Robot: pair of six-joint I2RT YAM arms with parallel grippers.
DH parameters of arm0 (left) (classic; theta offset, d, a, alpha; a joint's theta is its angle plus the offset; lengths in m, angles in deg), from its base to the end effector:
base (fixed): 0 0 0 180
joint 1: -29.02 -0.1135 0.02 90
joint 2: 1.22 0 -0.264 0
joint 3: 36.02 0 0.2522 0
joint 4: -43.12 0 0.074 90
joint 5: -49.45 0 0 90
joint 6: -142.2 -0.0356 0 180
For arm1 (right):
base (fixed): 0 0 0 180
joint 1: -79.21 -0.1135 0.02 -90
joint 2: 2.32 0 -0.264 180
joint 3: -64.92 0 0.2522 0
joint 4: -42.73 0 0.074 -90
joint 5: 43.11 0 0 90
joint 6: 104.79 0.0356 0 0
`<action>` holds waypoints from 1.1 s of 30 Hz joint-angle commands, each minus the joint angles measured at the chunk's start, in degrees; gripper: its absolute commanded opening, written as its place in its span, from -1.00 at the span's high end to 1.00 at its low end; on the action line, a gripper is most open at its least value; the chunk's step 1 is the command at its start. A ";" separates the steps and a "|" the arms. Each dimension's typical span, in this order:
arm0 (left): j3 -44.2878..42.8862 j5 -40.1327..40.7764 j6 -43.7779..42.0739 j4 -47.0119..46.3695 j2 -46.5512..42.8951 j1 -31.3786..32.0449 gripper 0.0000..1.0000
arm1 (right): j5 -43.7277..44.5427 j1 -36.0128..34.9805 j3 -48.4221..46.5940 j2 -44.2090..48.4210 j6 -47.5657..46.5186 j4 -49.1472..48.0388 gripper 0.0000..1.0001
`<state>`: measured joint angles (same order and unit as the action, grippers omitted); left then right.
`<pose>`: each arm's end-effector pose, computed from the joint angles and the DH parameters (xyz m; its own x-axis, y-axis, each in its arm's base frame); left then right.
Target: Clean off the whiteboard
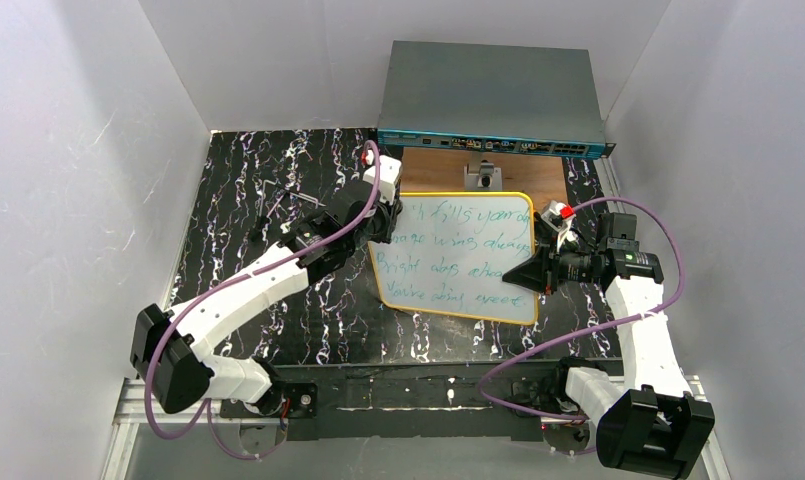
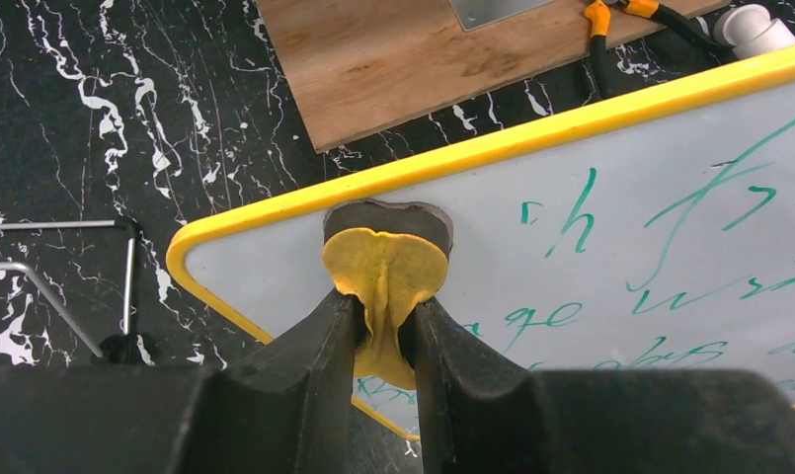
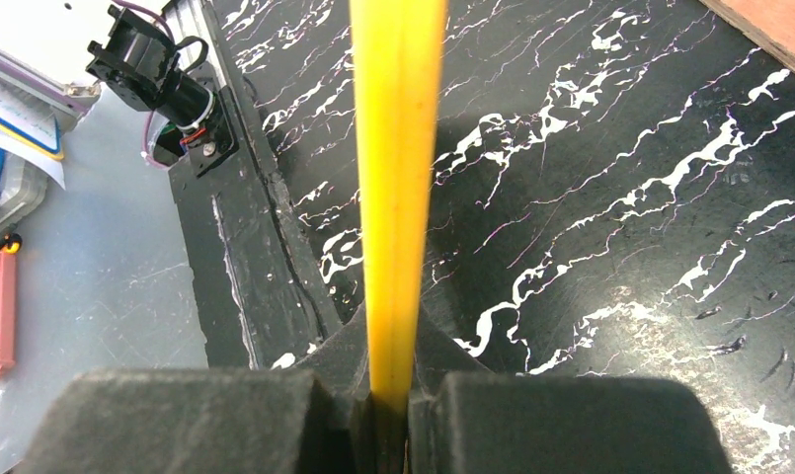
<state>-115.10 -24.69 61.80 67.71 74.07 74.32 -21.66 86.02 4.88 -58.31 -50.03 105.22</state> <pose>0.2220 -0.2105 0.3471 -0.3303 0.1058 -0.9379 0.4553 0.8883 -0.0602 0.1722 0.0128 0.2760 -0.4370 -0.1603 -0.8851 -0.8478 0.4020 0.3457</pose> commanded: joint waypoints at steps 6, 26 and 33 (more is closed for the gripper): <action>-1.62 -8.48 -4.66 -2.38 0.09 4.95 1.00 | -2.91 -0.85 -0.39 0.62 -4.94 0.75 0.97; -4.44 -6.31 1.89 -0.01 0.00 -0.36 1.00 | -3.01 -0.90 -0.49 0.72 -5.11 0.90 0.97; -5.28 -11.06 -2.91 -0.63 1.87 4.18 1.00 | -3.01 -0.87 -0.54 0.39 -5.19 0.93 0.97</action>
<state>-118.18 -30.72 62.20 68.65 74.92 75.50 -21.86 86.11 4.88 -58.31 -50.95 105.70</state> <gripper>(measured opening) 0.224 0.110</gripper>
